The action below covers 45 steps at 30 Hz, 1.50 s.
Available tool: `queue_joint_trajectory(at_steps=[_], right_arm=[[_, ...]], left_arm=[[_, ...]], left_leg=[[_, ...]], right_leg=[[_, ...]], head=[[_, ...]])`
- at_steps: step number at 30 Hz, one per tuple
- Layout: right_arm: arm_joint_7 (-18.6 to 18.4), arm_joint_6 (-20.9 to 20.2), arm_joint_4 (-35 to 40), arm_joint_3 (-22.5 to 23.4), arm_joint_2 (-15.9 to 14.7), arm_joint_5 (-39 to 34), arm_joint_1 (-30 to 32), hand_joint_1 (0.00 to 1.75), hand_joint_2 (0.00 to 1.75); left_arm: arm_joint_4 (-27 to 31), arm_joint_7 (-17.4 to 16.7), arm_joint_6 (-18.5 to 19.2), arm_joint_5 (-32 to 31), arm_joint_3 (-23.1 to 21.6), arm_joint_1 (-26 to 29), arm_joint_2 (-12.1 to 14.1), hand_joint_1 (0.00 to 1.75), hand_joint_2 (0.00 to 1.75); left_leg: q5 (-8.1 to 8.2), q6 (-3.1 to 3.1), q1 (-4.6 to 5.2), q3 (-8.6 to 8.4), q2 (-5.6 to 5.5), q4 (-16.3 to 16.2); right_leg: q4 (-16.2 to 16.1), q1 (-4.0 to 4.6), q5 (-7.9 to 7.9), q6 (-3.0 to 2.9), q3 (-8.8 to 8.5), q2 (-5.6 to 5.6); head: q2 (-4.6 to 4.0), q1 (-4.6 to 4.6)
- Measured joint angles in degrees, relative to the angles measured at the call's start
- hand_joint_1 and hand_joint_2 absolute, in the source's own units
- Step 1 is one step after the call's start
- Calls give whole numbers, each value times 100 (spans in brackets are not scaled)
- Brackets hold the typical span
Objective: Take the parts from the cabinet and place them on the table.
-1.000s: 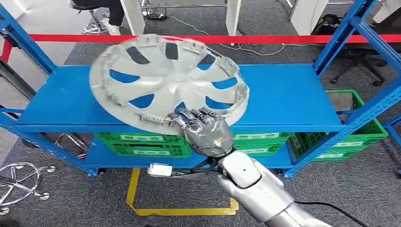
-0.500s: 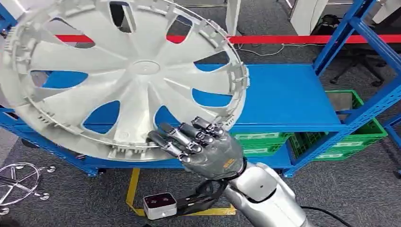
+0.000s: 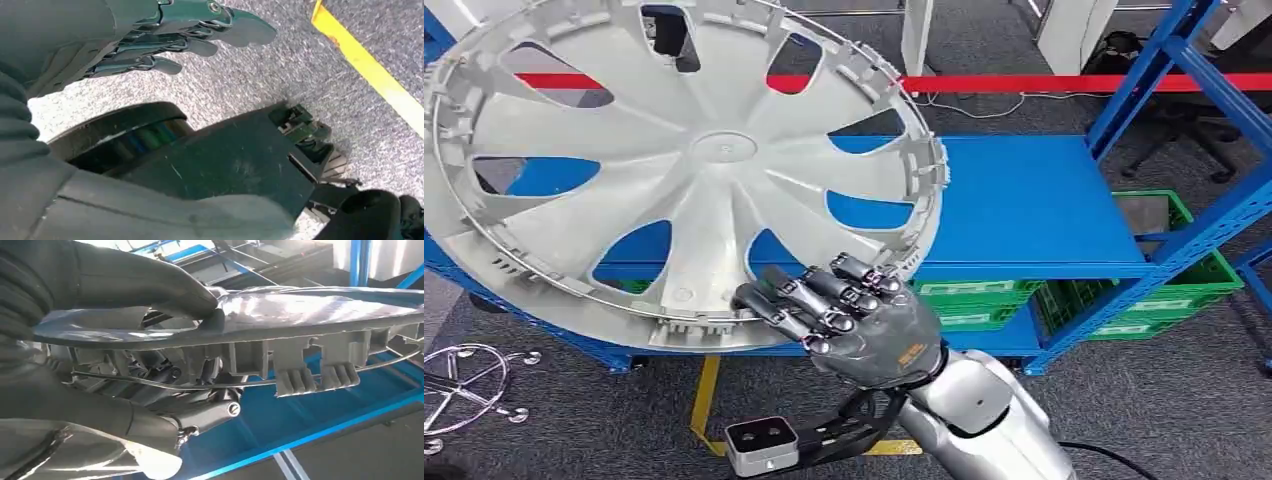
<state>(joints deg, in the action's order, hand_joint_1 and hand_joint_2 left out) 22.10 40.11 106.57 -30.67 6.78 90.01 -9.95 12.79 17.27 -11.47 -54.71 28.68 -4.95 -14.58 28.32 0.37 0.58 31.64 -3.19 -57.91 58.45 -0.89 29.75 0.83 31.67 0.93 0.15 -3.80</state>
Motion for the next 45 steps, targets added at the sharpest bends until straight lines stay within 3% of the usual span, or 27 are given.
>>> queue_joint_trajectory(at_steps=[20, 22, 23, 24, 25, 28, 29, 30, 31, 32, 33, 34, 35, 36, 38, 39, 41, 43, 44, 45], right_arm=[[-9, 0, 0, 94, 50, 0, 28, 175, 175], [-44, 0, 9, 94, 85, 0, 32, 175, 175], [-52, 0, 26, 94, 107, 0, 33, 175, 175], [-61, 0, 35, 96, 116, 0, 43, 175, 175], [-74, 0, 39, 96, 118, -2, 27, 175, 175], [-94, 0, 39, 98, 118, 0, 44, 175, 175], [-105, 0, 39, 98, 118, 0, 53, 175, 175], [-114, -2, 39, 107, 118, 0, 67, 175, 175], [-118, -2, 39, 114, 118, 0, 76, 175, 175], [-118, -2, 39, 116, 118, 0, 75, 175, 175], [-118, -2, 42, 116, 118, 0, 72, 175, 175], [-118, -2, 40, 118, 118, 2, 68, 175, 175], [-116, -2, 68, 120, 122, 2, 76, 175, 175], [-122, -2, 74, 120, 125, 0, 89, 175, 175], [-133, -4, 81, 133, 125, 2, 112, 175, 175], [-133, -7, 83, 153, 125, 0, 111, 175, 175], [-125, -7, 123, 188, 133, 0, 117, 175, 175], [-116, -7, 166, 221, 136, 0, 127, 175, 175], [-116, -7, 173, 241, 136, 2, 132, 175, 175], [-111, -7, 179, 256, 136, 2, 139, 175, 175]], left_arm=[[0, -52, -33, -31, 0, 20, 52, 0, 175], [0, -94, -35, -29, 4, 23, 66, 0, 175], [0, -98, -37, -28, 9, 24, 68, 0, 175], [0, -105, -37, -28, 9, 22, 68, 0, 175], [0, -105, -37, -28, 9, 23, 68, 0, 175], [0, -107, -37, -28, 13, 32, 70, 0, 175], [0, -107, -37, -28, 13, 36, 70, 0, 175], [0, -107, -37, -28, 15, 39, 70, 0, 175], [0, -107, -37, -28, 15, 40, 70, 0, 175], [-2, -107, -37, -28, 15, 39, 70, 0, 175], [-2, -107, -40, -28, 15, 38, 74, 0, 175], [-2, -107, -57, -28, 20, 34, 92, 0, 175], [-2, -105, -70, -28, 24, 22, 90, 0, 175], [-2, -103, -101, -31, 24, 33, 94, 0, 175], [-4, -103, -120, -31, 24, 61, 114, 0, 175], [-4, -96, -123, -33, 26, 62, 118, 0, 175], [-7, -76, -123, -39, 26, 61, 120, 0, 175], [-7, -59, -123, -68, 26, 58, 127, 0, 175], [-7, -48, -123, -92, 24, 61, 127, 0, 175], [-7, -39, -123, -98, 26, 69, 129, 0, 175]], left_leg=[[15, 6, 7, 5, 0, -21], [5, 86, 27, 5, 6, -20], [-102, 151, 13, -35, 11, 104], [-175, 151, -46, -106, 54, 255], [-217, 208, -51, -136, 61, 329], [-210, 201, -69, -112, 78, 294], [-199, 184, -77, -104, 78, 279], [-183, 159, -94, -101, 75, 252], [-159, 123, -117, -97, 69, 220], [-113, 55, -157, -85, 53, 140], [-54, -16, -177, -59, 46, 42], [-31, -52, -173, 4, 40, -4], [-5, -100, -136, 98, 37, -165], [-32, -117, -131, 126, 35, -162], [-61, -155, -142, 174, 32, -157], [-12, -183, -156, 180, 42, -186], [383, -212, -151, 353, 220, -625], [884, -215, -151, 689, 253, -1570], [1001, -205, -150, 774, 254, -1862], [997, -190, -149, 754, 254, -1927]], right_leg=[[-20, -20, -11, 12, -2, 1], [-81, -39, -50, 74, -14, -1], [-134, -10, -94, 117, -43, 4], [-89, -5, -9, 100, 14, -23], [109, 8, 147, 106, 96, -43], [1393, -26, 662, 157, 711, -46], [1602, -39, 671, 173, 837, -47], [1533, -52, 532, 197, 823, -49], [1254, -71, 311, 230, 702, -51], [650, -106, -36, 273, 418, -52], [178, -142, -183, 325, 216, -37], [202, -109, 13, 339, 207, 46], [166, -118, -51, 229, 187, 63], [218, -117, -62, 179, 235, 61], [289, -100, -85, 141, 284, 46], [276, -132, -95, 100, 313, -2], [274, -111, -138, 15, 361, -46], [277, -74, -177, -44, 427, -116], [277, -55, -196, -66, 455, -141], [277, -33, -222, -76, 486, -160]], head=[[0, 0], [0, 13], [0, 9], [0, 7], [0, -20], [0, -35], [0, -35], [0, -37], [0, -35], [0, -37], [0, -41], [0, -55], [2, -96], [0, -43], [0, -33], [0, -29], [0, 2], [0, 7], [0, 0], [0, 2]])
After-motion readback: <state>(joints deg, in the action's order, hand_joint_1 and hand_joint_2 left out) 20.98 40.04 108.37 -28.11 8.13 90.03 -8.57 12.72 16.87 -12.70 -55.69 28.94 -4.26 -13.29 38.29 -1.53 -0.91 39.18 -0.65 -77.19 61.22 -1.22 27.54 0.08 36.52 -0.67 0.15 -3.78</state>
